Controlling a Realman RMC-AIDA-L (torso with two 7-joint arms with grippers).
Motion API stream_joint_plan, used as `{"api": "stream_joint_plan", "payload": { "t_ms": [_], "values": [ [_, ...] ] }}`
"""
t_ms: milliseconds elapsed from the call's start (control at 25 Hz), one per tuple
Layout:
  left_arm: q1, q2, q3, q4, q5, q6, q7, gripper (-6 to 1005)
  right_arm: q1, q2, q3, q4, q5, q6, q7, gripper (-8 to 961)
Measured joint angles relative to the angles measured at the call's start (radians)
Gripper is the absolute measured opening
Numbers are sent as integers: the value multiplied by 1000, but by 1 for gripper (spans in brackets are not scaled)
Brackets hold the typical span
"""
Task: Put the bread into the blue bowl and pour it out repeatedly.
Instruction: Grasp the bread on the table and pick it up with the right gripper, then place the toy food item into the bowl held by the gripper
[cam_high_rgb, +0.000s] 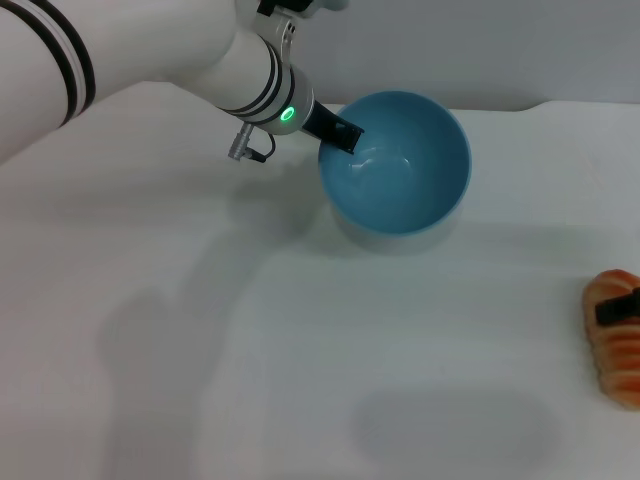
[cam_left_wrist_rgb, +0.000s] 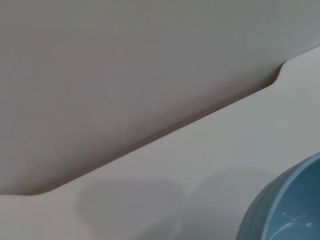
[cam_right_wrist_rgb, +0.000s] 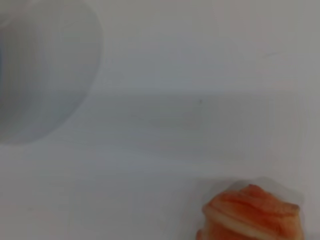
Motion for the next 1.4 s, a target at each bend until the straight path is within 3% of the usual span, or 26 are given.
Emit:
{"api": "stream_joint_plan", "payload": {
  "t_ms": [480, 1040, 1400],
  "values": [
    [2, 1, -1, 1, 0, -6, 1, -1, -13, 22, -20, -76, 79, 8, -69, 464],
    [8, 2, -3, 4, -1, -11, -6, 0, 2, 23, -49, -171, 201, 29, -174, 377],
    [2, 0, 2, 2, -5, 27, -8, -1, 42, 23, -95, -320, 319, -16, -184, 298]
  ]
}}
